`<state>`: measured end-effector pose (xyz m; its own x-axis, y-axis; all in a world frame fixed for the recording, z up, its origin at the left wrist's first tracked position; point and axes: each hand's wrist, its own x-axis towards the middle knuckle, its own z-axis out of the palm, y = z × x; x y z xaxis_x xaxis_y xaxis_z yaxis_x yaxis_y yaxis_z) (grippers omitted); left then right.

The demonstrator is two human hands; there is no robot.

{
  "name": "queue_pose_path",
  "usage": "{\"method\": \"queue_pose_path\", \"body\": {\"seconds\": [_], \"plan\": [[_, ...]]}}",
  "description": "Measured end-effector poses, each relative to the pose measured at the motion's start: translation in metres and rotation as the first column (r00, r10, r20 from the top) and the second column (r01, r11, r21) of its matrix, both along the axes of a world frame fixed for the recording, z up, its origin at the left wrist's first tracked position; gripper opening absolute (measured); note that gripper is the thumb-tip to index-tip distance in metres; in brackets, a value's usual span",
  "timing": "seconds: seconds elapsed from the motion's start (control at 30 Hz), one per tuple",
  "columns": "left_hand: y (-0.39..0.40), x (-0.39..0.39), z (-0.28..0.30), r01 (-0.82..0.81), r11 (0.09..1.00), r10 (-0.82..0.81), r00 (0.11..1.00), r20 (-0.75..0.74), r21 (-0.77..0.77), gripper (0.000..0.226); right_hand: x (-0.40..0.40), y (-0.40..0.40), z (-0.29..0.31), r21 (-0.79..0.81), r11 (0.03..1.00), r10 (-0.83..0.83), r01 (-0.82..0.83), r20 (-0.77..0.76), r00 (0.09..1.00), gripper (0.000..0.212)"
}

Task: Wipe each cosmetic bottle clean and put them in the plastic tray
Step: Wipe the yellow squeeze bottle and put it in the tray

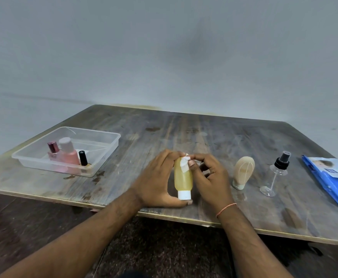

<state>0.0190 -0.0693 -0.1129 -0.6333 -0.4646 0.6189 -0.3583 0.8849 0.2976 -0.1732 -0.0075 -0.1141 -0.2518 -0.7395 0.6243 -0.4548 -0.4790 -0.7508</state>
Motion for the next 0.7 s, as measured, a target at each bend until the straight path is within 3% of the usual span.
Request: {"method": "queue_pose_path", "body": {"seconds": [0.3, 0.5, 0.7], "plan": [[-0.0019, 0.0019, -0.0016, -0.076, 0.994, 0.084, 0.991, -0.1, 0.084, 0.115, 0.0043, 0.0054, -0.0009, 0.012, 0.984, 0.175, -0.176, 0.056, 0.983, 0.014], [-0.001, 0.0075, -0.002, -0.004, 0.989, 0.033, 0.981, -0.193, 0.148, 0.115, -0.004, -0.002, 0.0017, 0.114, 0.979, 0.123, -0.167, 0.324, 0.938, 0.025], [-0.0006, 0.0051, 0.0001, 0.018, 0.994, -0.006, 0.994, -0.107, 0.106, 0.116, -0.0038, -0.0009, 0.0026, 0.156, 0.928, 0.292, -0.339, 0.261, 0.92, 0.018]]}}
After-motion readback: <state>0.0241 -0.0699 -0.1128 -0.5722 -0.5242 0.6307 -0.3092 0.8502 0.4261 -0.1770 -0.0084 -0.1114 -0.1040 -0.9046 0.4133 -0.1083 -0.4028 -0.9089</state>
